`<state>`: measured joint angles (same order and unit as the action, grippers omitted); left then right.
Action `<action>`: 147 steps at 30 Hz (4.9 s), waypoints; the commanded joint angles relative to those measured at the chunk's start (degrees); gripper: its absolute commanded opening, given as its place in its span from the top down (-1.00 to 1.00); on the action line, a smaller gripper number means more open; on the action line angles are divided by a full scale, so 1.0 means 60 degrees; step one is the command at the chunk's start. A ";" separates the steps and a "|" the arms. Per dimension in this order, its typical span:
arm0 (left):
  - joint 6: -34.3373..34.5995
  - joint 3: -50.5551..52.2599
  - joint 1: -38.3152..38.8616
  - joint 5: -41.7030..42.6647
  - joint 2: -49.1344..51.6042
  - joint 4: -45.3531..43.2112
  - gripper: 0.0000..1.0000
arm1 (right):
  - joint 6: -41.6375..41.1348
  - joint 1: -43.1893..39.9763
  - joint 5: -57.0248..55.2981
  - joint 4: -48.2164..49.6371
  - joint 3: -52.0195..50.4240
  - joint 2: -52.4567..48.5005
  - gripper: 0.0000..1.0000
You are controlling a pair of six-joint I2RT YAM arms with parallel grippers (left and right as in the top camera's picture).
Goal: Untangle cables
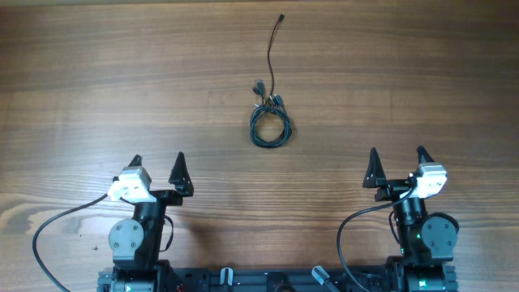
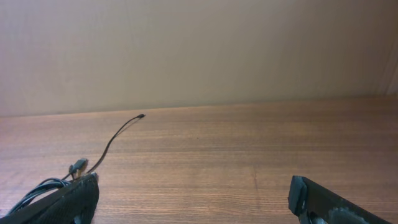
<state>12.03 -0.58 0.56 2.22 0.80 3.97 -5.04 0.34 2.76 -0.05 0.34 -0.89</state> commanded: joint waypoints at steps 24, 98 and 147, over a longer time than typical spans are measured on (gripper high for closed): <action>-0.0189 0.0044 -0.0069 0.0073 -0.0095 0.0062 -1.00 | 0.0080 0.0058 0.0113 0.0022 -0.0007 0.0102 -1.00; -0.0186 0.0044 -0.0069 0.0076 -0.0087 0.0058 -1.00 | 0.0066 0.0058 0.0113 0.0022 -0.0007 0.0102 -1.00; 0.0896 -0.8513 -0.0069 0.1093 0.8878 0.6936 -1.00 | -0.1180 0.0058 0.0707 -0.8072 0.8677 -0.8495 -0.99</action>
<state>16.03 -50.65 0.56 7.62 53.98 47.83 -11.94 0.34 3.22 -47.68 47.99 -49.10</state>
